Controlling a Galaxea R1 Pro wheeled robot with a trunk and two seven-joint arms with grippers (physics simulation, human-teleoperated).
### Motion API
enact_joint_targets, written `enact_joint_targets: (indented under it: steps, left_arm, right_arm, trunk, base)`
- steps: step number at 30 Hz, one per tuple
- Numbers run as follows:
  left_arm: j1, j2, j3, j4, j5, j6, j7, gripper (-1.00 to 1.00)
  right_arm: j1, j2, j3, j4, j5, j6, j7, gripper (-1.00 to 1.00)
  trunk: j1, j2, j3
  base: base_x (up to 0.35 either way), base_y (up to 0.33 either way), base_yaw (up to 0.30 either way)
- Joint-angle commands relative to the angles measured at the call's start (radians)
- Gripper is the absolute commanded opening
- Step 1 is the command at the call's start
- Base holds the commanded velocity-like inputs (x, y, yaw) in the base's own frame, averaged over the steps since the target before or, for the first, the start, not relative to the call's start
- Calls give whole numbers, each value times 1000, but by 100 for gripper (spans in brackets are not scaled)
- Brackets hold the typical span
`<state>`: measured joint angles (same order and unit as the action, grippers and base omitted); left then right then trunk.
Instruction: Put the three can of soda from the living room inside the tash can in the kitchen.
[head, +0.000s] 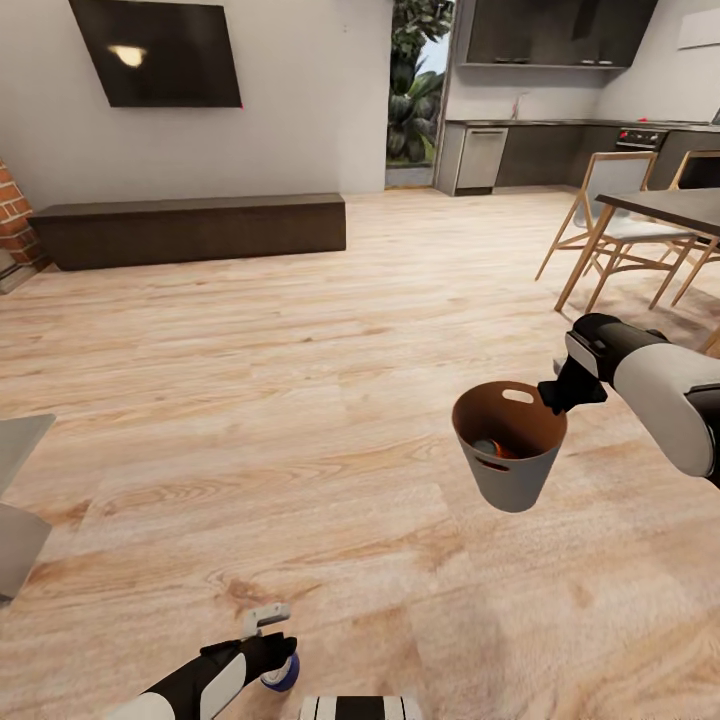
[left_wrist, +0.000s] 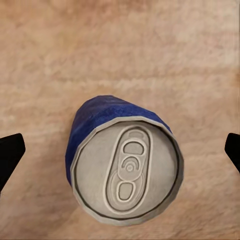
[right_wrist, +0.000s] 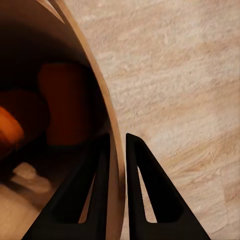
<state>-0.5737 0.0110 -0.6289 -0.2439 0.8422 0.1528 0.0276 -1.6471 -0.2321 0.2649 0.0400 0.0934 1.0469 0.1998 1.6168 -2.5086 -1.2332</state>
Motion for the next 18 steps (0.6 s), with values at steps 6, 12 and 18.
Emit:
enact_joint_targets:
  steps: [6, 12, 18]
  left_arm:
    - [0, 0, 0, 0, 0, -20, 0, 100]
    - [0, 0, -1, 0, 0, -34, 0, 100]
    - [0, 0, -5, 0, 0, -49, 0, 100]
  right_arm:
    - [0, -1, 0, 0, -3, 0, 3, -100]
    - [0, 1, 2, 0, -3, 0, 3, -100]
    - [0, 1, 2, 0, -3, 0, 3, -100]
  trunk:
    - [3, -1, -23]
    - [3, -2, -27]
    - [5, -3, -46]
  base:
    - [0, 0, 0]
    - [0, 0, 0]
    - [0, 0, 0]
